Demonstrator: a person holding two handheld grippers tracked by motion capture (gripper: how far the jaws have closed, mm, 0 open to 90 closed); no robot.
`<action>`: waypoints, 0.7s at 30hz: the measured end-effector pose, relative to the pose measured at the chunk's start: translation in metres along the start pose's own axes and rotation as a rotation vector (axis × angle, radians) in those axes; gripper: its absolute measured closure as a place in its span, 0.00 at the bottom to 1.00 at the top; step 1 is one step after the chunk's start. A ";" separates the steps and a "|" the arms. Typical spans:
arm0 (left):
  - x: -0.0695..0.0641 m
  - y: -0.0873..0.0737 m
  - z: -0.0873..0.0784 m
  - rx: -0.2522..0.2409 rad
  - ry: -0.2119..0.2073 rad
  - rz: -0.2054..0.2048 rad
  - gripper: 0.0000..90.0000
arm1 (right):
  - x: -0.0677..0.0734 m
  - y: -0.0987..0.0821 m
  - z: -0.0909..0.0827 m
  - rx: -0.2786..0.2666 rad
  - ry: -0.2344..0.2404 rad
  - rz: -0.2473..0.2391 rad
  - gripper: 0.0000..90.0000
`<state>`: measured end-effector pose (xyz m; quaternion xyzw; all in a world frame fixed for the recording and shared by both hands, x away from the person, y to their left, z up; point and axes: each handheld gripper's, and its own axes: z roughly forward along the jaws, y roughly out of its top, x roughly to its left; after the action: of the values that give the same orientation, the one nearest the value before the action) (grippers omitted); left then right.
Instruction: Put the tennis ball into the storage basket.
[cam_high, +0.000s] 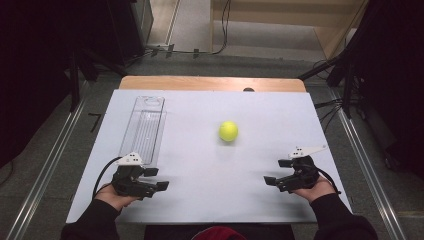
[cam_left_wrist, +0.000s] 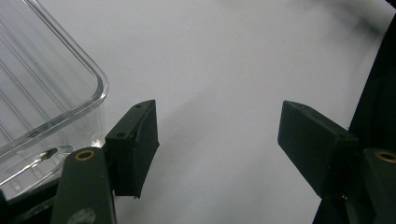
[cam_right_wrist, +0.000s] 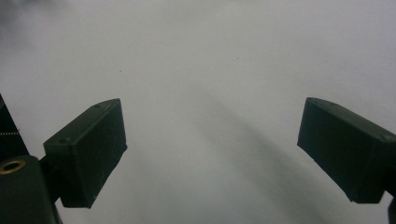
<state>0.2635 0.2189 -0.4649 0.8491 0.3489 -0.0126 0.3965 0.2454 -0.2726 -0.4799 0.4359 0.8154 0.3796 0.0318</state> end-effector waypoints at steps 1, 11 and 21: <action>0.000 0.000 0.000 0.000 0.000 0.000 0.33 | 0.000 0.000 0.000 0.000 0.000 0.000 0.07; -0.001 0.001 0.000 -0.004 0.003 0.002 0.33 | 0.001 0.000 0.002 0.007 0.009 0.007 0.07; -0.001 0.000 -0.001 -0.015 0.008 -0.004 0.33 | 0.001 0.000 0.004 0.002 0.018 0.013 0.07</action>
<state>0.2623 0.2191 -0.4637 0.8454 0.3522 -0.0071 0.4015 0.2462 -0.2692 -0.4819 0.4380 0.8132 0.3828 0.0215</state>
